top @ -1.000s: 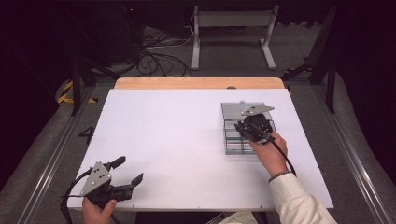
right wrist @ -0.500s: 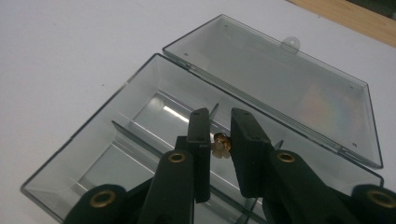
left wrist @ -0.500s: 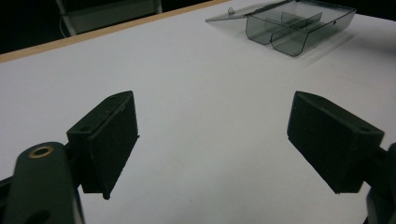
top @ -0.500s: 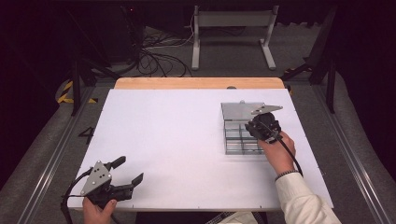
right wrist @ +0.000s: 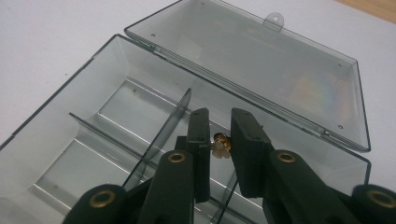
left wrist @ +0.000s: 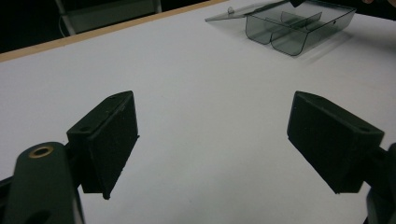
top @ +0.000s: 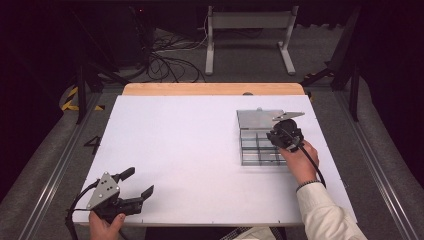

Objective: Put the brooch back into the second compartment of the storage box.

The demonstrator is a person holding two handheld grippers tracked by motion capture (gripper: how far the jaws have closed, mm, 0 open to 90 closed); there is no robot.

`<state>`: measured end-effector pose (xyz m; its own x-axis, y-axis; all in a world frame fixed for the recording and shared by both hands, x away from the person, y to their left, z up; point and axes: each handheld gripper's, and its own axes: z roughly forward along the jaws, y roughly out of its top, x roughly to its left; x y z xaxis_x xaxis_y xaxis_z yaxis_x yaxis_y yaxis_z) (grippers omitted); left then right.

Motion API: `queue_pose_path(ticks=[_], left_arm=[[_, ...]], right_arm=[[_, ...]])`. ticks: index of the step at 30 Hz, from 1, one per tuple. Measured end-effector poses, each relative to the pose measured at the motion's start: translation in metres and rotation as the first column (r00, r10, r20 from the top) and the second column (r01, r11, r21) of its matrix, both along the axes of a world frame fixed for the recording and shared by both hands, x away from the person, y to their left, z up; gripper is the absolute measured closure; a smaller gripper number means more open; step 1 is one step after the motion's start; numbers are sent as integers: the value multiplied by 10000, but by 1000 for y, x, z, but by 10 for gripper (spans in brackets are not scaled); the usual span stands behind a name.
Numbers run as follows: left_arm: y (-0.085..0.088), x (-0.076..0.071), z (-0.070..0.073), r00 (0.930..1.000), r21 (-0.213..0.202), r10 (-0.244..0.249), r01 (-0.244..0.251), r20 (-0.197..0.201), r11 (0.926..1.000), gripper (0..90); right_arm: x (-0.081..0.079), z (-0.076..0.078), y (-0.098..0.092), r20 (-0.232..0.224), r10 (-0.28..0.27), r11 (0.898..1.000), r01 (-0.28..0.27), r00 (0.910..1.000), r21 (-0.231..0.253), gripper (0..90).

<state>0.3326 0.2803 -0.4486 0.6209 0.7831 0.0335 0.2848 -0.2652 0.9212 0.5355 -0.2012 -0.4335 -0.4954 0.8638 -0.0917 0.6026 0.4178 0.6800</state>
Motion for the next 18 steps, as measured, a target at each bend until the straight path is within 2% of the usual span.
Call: queue_pose_path(ticks=[18], left_arm=[[0,0,0,10000,-19,10,-10,16,10000,168]], right_arm=[[8,-8,1,-384,-86,10000,84,9992,-54,759]])
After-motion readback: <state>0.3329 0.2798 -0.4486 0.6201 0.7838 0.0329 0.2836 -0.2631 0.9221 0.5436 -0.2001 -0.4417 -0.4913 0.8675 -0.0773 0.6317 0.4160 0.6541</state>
